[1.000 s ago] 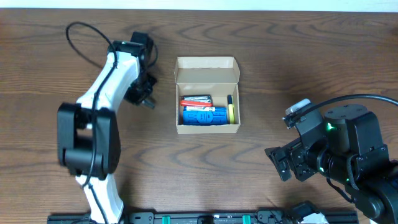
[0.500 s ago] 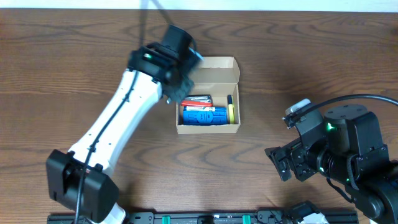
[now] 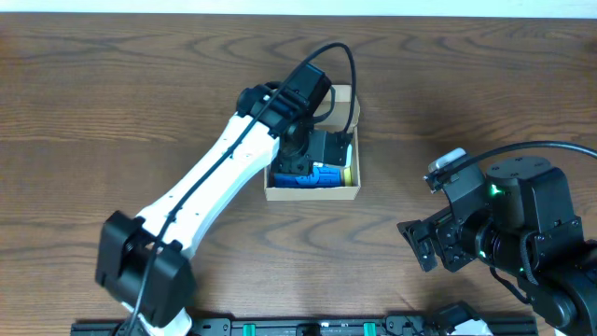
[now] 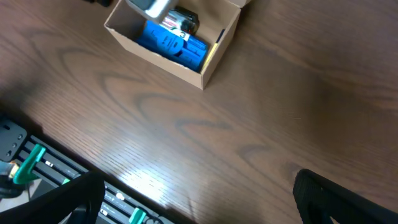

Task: Pack container
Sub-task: 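Lower the black-capped marker into the box and release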

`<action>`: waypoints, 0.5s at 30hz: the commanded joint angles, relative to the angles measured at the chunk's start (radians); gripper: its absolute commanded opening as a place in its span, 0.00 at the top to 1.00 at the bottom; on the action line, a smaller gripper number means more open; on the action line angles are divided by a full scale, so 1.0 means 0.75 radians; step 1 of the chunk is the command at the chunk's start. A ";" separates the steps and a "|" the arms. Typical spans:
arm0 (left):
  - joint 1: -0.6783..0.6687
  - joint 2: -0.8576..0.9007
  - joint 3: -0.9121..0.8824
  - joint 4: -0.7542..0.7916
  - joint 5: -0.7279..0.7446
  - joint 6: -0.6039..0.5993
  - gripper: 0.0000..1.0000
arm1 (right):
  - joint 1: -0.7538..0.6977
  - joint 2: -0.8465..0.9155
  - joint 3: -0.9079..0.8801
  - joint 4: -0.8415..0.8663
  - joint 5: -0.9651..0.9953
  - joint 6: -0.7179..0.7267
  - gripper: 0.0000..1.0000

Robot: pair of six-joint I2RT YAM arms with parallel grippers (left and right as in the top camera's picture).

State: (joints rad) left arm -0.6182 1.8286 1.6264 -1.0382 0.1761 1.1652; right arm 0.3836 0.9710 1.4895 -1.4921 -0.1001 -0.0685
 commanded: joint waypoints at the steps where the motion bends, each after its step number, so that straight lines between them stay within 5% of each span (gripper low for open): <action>1: 0.003 0.083 -0.005 0.004 -0.073 0.109 0.95 | -0.013 -0.003 0.004 -0.002 0.004 0.016 0.01; 12: 0.003 0.195 -0.005 0.031 -0.144 0.122 0.95 | -0.013 -0.003 0.004 -0.002 0.004 0.016 0.01; 15: 0.003 0.194 -0.004 0.039 -0.144 0.102 0.69 | -0.013 -0.003 0.004 -0.002 0.004 0.016 0.01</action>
State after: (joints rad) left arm -0.6182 1.9621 1.6264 -1.0096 0.0776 1.2453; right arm 0.3836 0.9710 1.4895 -1.4925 -0.1001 -0.0685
